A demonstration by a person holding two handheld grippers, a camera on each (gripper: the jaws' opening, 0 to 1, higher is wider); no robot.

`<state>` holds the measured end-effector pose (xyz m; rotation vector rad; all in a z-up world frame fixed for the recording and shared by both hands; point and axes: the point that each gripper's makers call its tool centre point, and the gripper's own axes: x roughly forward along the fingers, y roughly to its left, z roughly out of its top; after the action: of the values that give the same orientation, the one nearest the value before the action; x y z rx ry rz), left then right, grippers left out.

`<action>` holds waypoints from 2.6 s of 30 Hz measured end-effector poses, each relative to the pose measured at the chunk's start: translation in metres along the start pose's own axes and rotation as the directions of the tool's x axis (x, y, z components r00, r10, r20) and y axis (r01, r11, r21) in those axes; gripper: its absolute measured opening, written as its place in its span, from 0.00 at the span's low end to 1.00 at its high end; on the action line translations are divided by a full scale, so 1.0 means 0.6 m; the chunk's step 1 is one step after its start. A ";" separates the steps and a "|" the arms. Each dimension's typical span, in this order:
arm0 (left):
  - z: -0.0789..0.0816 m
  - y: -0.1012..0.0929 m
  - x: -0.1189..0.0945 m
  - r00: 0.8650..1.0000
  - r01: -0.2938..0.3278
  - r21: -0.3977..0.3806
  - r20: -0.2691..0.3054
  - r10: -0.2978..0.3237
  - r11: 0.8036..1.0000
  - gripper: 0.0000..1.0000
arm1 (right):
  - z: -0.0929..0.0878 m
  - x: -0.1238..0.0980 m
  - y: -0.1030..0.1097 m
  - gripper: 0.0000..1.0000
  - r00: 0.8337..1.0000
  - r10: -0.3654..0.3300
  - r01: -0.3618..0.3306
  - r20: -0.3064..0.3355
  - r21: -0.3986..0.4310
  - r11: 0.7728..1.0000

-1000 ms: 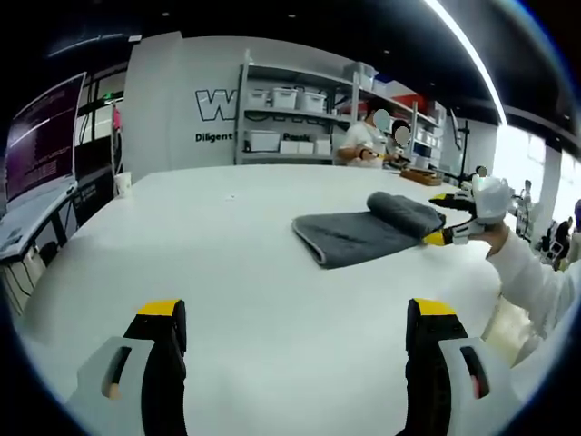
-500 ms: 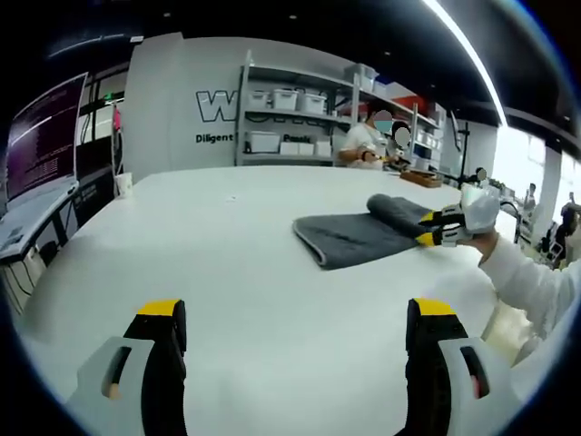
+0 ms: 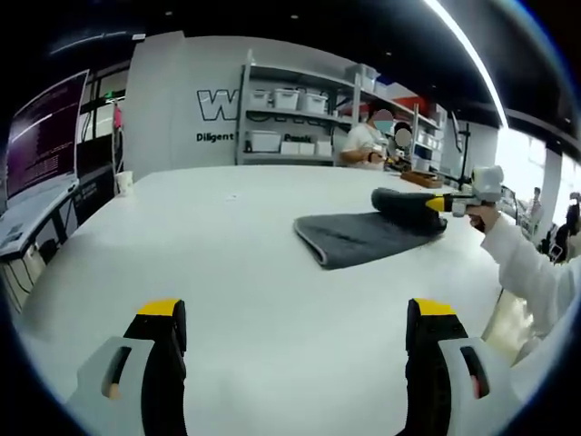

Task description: Open the folded towel by lifting each exposed corner and separating the folded layers until the towel lies flat within the target outline without major curled edges

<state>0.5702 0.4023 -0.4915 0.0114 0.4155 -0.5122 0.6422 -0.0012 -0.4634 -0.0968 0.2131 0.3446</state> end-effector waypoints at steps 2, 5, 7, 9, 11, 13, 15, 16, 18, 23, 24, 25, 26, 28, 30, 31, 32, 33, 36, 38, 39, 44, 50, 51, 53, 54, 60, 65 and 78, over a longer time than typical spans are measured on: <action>0.000 -0.001 0.001 1.000 -0.001 0.003 -0.001 0.001 1.000 1.00 | 0.016 -0.010 -0.029 0.01 0.998 -0.025 0.020 0.057 0.089 0.996; -0.001 -0.002 0.001 1.000 0.003 0.002 -0.002 -0.003 1.000 1.00 | 0.029 -0.030 -0.078 0.01 0.990 -0.107 0.095 0.096 0.123 0.988; -0.001 -0.003 0.001 1.000 0.004 0.001 -0.003 -0.004 1.000 1.00 | 0.035 -0.043 -0.097 0.01 0.983 -0.147 0.134 0.113 0.116 0.984; 0.001 -0.001 0.000 1.000 0.001 0.003 0.001 -0.001 1.000 1.00 | 0.044 -0.062 -0.126 0.01 0.968 -0.202 0.180 0.148 0.147 0.973; 0.000 0.001 0.000 1.000 -0.002 -0.001 0.001 0.002 1.000 1.00 | 0.046 -0.075 -0.147 0.01 0.959 -0.234 0.206 0.160 0.175 0.963; -0.002 0.001 0.000 1.000 -0.003 -0.003 -0.003 0.002 1.000 1.00 | 0.044 -0.091 -0.180 0.01 0.942 -0.290 0.256 0.168 0.195 0.947; -0.003 0.000 0.001 1.000 0.000 -0.002 -0.005 0.000 1.000 1.00 | 0.039 -0.101 -0.198 0.01 0.932 -0.320 0.282 0.168 0.214 0.935; -0.002 -0.001 0.000 1.000 0.001 0.000 -0.004 -0.001 1.000 1.00 | 0.033 -0.114 -0.222 0.02 0.915 -0.366 0.324 0.171 0.232 0.917; -0.001 0.000 -0.001 1.000 -0.001 -0.002 -0.001 0.001 1.000 1.00 | 0.020 -0.128 -0.249 0.02 0.895 -0.415 0.372 0.163 0.241 0.896; -0.003 -0.003 0.004 1.000 -0.001 0.000 -0.009 0.001 1.000 1.00 | -0.028 -0.151 -0.302 0.02 0.861 -0.497 0.455 0.111 0.270 0.849; -0.003 -0.004 0.006 1.000 0.002 0.001 -0.011 -0.002 1.000 1.00 | -0.038 -0.155 -0.311 0.02 0.855 -0.510 0.471 0.096 0.266 0.841; -0.003 -0.005 0.007 1.000 0.004 0.001 -0.014 -0.004 1.000 1.00 | -0.048 -0.158 -0.316 0.02 0.851 -0.519 0.484 0.080 0.264 0.835; -0.003 -0.006 0.007 1.000 0.006 0.001 -0.015 -0.006 1.000 1.00 | -0.068 -0.164 -0.328 0.02 0.841 -0.539 0.513 0.045 0.251 0.821; -0.004 -0.009 0.009 1.000 0.010 0.004 -0.017 -0.010 1.000 1.00 | -0.096 -0.171 -0.343 0.02 0.831 -0.556 0.544 -0.005 0.218 0.810; -0.002 -0.009 0.008 1.000 0.010 0.007 -0.017 -0.010 1.000 1.00 | -0.125 -0.179 -0.358 0.03 0.818 -0.572 0.573 -0.065 0.181 0.799; -0.002 -0.009 0.008 1.000 0.008 0.008 -0.015 -0.008 1.000 1.00 | -0.138 -0.184 -0.361 0.04 0.809 -0.581 0.587 -0.090 0.174 0.791; -0.002 -0.008 0.007 1.000 0.005 0.007 -0.015 -0.005 1.000 1.00 | -0.148 -0.186 -0.365 0.05 0.806 -0.583 0.592 -0.105 0.170 0.787; -0.003 -0.008 0.007 1.000 0.003 0.005 -0.016 -0.003 1.000 1.00 | -0.164 -0.188 -0.369 0.07 0.808 -0.573 0.588 -0.137 0.145 0.796; -0.005 -0.008 0.010 1.000 0.003 0.004 -0.022 -0.003 1.000 1.00 | -0.184 -0.202 -0.381 0.14 0.772 -0.605 0.623 -0.193 0.043 0.781; -0.005 -0.011 0.010 1.000 0.008 0.007 -0.024 -0.008 1.000 1.00 | -0.192 -0.208 -0.385 0.19 0.760 -0.617 0.633 -0.204 0.015 0.774; -0.004 -0.012 0.010 1.000 0.010 0.009 -0.022 -0.010 1.000 1.00 | -0.194 -0.211 -0.385 0.22 0.760 -0.615 0.632 -0.208 0.021 0.774; -0.004 -0.014 0.008 1.000 0.014 0.009 -0.022 -0.014 1.000 1.00 | -0.184 -0.263 -0.404 0.55 0.671 -0.707 0.728 -0.224 0.017 0.686; -0.006 -0.009 0.008 1.000 0.008 0.002 -0.021 -0.008 1.000 1.00 | -0.110 -0.273 -0.336 0.67 0.768 -0.635 0.639 -0.086 0.037 0.768; -0.006 -0.009 0.009 1.000 0.009 0.002 -0.022 -0.009 1.000 1.00 | -0.101 -0.271 -0.324 0.69 0.784 -0.617 0.620 -0.074 0.028 0.784; -0.007 -0.011 0.012 1.000 0.012 0.003 -0.026 -0.012 1.000 1.00 | -0.066 -0.266 -0.280 0.72 0.826 -0.564 0.564 -0.021 -0.016 0.826; -0.008 -0.012 0.013 0.999 0.016 0.005 -0.029 -0.016 1.000 1.00 | -0.052 -0.263 -0.259 0.75 0.844 -0.536 0.535 -0.003 -0.051 0.843; -0.009 -0.012 0.015 0.999 0.020 0.004 -0.031 -0.020 1.000 1.00 | -0.010 -0.236 -0.120 0.90 0.950 -0.311 0.311 0.017 -0.076 0.947; -0.010 -0.008 0.016 0.999 0.015 0.000 -0.034 -0.015 1.000 1.00 | -0.016 -0.228 -0.042 0.99 0.974 -0.226 0.223 -0.023 -0.076 0.972; -0.005 -0.016 0.018 0.999 0.009 -0.004 -0.033 -0.009 1.000 1.00 | -0.012 -0.244 0.062 0.99 0.993 -0.116 0.114 -0.017 -0.086 0.990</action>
<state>0.5729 0.3890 -0.4977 0.0147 0.4492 -0.5205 0.4934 -0.0147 -0.4400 -0.1964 0.2135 0.2381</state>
